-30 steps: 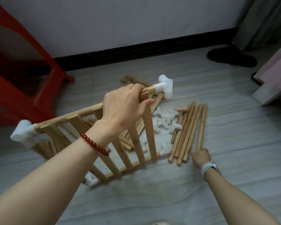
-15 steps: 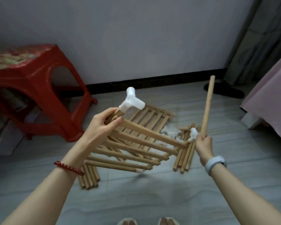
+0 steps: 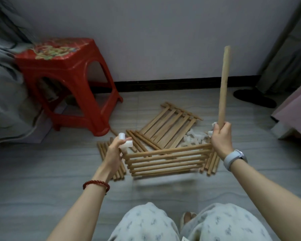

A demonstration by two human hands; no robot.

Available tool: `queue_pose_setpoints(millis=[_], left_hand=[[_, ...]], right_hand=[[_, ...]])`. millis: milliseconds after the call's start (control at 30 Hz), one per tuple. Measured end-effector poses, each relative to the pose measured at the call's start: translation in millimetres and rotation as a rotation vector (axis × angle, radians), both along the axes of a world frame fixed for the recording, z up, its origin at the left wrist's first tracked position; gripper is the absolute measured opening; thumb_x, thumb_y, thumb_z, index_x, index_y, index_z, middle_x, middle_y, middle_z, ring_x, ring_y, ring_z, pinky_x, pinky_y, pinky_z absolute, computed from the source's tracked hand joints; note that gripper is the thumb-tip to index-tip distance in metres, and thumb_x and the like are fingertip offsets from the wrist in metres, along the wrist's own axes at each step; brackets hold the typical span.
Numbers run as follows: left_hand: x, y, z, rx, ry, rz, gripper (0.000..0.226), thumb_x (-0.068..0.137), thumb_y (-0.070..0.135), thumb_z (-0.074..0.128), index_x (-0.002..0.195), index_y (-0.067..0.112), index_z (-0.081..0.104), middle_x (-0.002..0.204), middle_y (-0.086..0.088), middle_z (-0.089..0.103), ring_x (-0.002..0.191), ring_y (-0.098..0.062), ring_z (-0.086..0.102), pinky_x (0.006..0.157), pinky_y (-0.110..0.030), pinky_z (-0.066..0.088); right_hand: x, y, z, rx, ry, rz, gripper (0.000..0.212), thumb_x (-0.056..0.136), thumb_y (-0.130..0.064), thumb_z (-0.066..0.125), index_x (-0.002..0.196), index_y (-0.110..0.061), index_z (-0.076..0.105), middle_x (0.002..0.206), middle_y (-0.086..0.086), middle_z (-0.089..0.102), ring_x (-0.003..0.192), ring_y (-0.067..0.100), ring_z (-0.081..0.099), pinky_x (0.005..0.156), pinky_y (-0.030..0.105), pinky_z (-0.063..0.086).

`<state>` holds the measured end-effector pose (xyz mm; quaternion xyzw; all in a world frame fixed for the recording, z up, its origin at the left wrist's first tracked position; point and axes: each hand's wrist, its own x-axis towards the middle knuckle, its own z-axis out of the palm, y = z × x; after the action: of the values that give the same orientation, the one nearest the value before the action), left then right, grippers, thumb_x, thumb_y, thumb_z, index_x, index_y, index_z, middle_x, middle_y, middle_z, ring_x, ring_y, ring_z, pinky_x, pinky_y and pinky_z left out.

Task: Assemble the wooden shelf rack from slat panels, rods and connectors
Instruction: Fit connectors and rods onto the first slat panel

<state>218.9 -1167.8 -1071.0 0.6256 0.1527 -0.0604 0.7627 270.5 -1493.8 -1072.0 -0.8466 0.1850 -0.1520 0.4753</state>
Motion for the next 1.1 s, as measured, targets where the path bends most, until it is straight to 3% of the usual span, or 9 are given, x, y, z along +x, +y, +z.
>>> queue_pose_setpoints(millis=[100, 167, 267, 333, 467, 533, 667, 800, 1100], left_hand=[[0, 0, -3, 0.179, 0.031, 0.066, 0.026, 0.095, 0.037, 0.051, 0.091, 0.013, 0.059, 0.078, -0.005, 0.063, 0.057, -0.009, 0.054, 0.052, -0.024, 0.040], [1, -6, -8, 0.416, 0.030, 0.100, 0.024, 0.099, 0.033, 0.046, 0.099, 0.012, 0.056, 0.079, -0.002, 0.059, 0.064, -0.010, 0.052, 0.052, -0.022, 0.039], [2, -12, -10, 0.585, -0.012, 0.172, 0.019, 0.100, 0.032, 0.042, 0.105, 0.016, 0.051, 0.079, 0.007, 0.052, 0.067, -0.002, 0.046, 0.054, -0.017, 0.033], [5, -12, -9, 0.626, -0.020, 0.159, 0.018, 0.100, 0.032, 0.039, 0.104, 0.017, 0.048, 0.078, 0.009, 0.049, 0.067, -0.001, 0.045, 0.054, -0.018, 0.032], [15, -7, -3, 0.613, 0.032, 0.065, 0.024, 0.101, 0.035, 0.036, 0.109, 0.015, 0.047, 0.087, 0.003, 0.052, 0.083, -0.016, 0.055, 0.065, -0.028, 0.039], [18, -4, -3, 0.573, 0.035, 0.046, 0.028, 0.101, 0.036, 0.035, 0.111, 0.013, 0.047, 0.091, 0.000, 0.054, 0.087, -0.018, 0.056, 0.068, -0.029, 0.041], [22, 1, -2, 0.543, 0.033, 0.033, 0.029, 0.101, 0.038, 0.034, 0.105, 0.014, 0.049, 0.081, 0.000, 0.055, 0.068, -0.011, 0.055, 0.055, -0.026, 0.039], [24, 5, -8, 0.515, -0.009, 0.033, 0.026, 0.101, 0.037, 0.034, 0.090, 0.019, 0.048, 0.074, 0.000, 0.058, 0.051, -0.002, 0.056, 0.046, -0.018, 0.040], [24, 7, -16, 0.450, -0.052, 0.091, 0.025, 0.102, 0.033, 0.035, 0.089, 0.016, 0.049, 0.052, 0.011, 0.060, 0.041, 0.007, 0.050, 0.040, -0.011, 0.038]], right_hand=[[-10, 10, 8, -0.255, 0.037, 0.004, 0.029, 0.096, -0.016, 0.044, 0.117, 0.004, 0.047, 0.124, 0.025, 0.046, 0.118, 0.039, 0.040, 0.103, 0.047, 0.029], [-16, 19, 19, -0.310, -0.033, 0.029, 0.028, 0.096, -0.016, 0.044, 0.118, 0.000, 0.047, 0.125, 0.018, 0.047, 0.119, 0.034, 0.040, 0.103, 0.045, 0.030], [-24, 35, 39, 0.011, -0.179, 0.147, 0.014, 0.096, -0.014, 0.045, 0.109, -0.010, 0.042, 0.100, 0.010, 0.049, 0.089, 0.024, 0.049, 0.078, 0.040, 0.045], [-28, 46, 54, 0.245, -0.177, 0.254, 0.012, 0.096, -0.011, 0.048, 0.105, -0.013, 0.040, 0.084, 0.004, 0.051, 0.073, 0.019, 0.053, 0.060, 0.027, 0.049], [-25, 69, 72, 0.281, -0.087, 0.488, 0.007, 0.095, -0.011, 0.050, 0.093, -0.016, 0.045, 0.064, 0.004, 0.050, 0.047, 0.010, 0.053, 0.048, 0.022, 0.048], [-19, 80, 75, 0.143, -0.057, 0.593, 0.002, 0.096, -0.016, 0.049, 0.095, -0.015, 0.047, 0.063, 0.000, 0.047, 0.045, 0.009, 0.048, 0.046, 0.024, 0.044], [-19, 90, 71, -0.492, 0.059, 0.835, 0.023, 0.097, -0.042, 0.040, 0.111, -0.026, 0.049, 0.074, -0.007, 0.055, 0.064, 0.012, 0.053, 0.060, 0.030, 0.044], [-26, 96, 59, -1.016, 0.050, 0.948, 0.027, 0.099, -0.045, 0.032, 0.111, -0.027, 0.047, 0.089, -0.006, 0.059, 0.076, 0.017, 0.058, 0.062, 0.033, 0.045], [-19, 123, 29, -1.091, -0.041, 0.956, 0.028, 0.098, -0.041, 0.035, 0.117, -0.024, 0.046, 0.101, -0.001, 0.060, 0.092, 0.023, 0.060, 0.063, 0.031, 0.037]])
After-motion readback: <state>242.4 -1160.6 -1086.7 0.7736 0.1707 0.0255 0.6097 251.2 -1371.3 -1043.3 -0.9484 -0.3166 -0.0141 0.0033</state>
